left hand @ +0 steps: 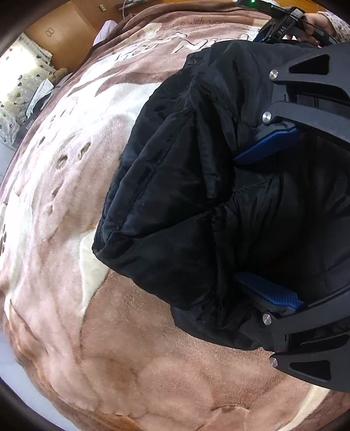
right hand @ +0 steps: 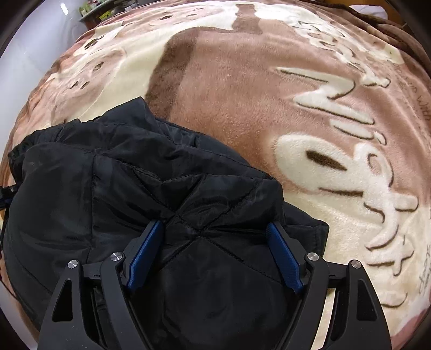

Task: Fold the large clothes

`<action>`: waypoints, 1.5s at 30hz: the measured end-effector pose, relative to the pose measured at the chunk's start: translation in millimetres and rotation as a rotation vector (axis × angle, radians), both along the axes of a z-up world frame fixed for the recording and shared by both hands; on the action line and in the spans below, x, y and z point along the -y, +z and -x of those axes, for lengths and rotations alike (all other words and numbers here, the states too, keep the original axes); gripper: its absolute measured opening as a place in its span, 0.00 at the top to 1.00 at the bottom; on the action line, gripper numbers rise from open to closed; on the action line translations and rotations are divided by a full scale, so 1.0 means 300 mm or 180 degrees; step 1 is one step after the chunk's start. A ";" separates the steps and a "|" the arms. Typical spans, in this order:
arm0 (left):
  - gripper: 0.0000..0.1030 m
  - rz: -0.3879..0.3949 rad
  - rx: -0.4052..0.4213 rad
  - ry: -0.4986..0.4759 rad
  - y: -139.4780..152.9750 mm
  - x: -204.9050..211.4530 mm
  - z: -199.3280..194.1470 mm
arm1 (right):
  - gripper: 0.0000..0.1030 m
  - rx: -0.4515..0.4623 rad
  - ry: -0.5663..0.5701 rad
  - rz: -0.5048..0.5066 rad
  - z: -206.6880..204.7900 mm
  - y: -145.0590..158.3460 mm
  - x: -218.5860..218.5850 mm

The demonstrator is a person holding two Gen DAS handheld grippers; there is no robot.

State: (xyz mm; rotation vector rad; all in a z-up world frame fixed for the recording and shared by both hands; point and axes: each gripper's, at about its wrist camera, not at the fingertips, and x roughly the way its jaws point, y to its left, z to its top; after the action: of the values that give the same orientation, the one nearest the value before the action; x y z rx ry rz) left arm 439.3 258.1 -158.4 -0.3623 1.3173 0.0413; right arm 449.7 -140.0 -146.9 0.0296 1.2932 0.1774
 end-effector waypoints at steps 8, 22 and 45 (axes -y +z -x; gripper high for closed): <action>0.16 -0.0055 0.0099 0.0150 0.056 0.011 0.023 | 0.24 0.0012 -0.0004 0.0121 0.012 0.034 -0.013; 0.08 0.0269 0.0594 0.0174 0.289 -0.004 0.193 | 0.24 0.0539 -0.0661 -0.0571 0.149 0.272 0.072; 0.08 -0.0928 0.1598 -0.0120 0.592 0.349 0.992 | 0.23 0.2010 -0.0317 0.0227 0.878 0.628 -0.124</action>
State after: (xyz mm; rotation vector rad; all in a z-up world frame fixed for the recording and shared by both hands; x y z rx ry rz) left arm 141.7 153.4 19.2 -0.0870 0.8052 0.1027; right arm 186.3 -102.9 41.5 -0.0224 0.6653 0.0459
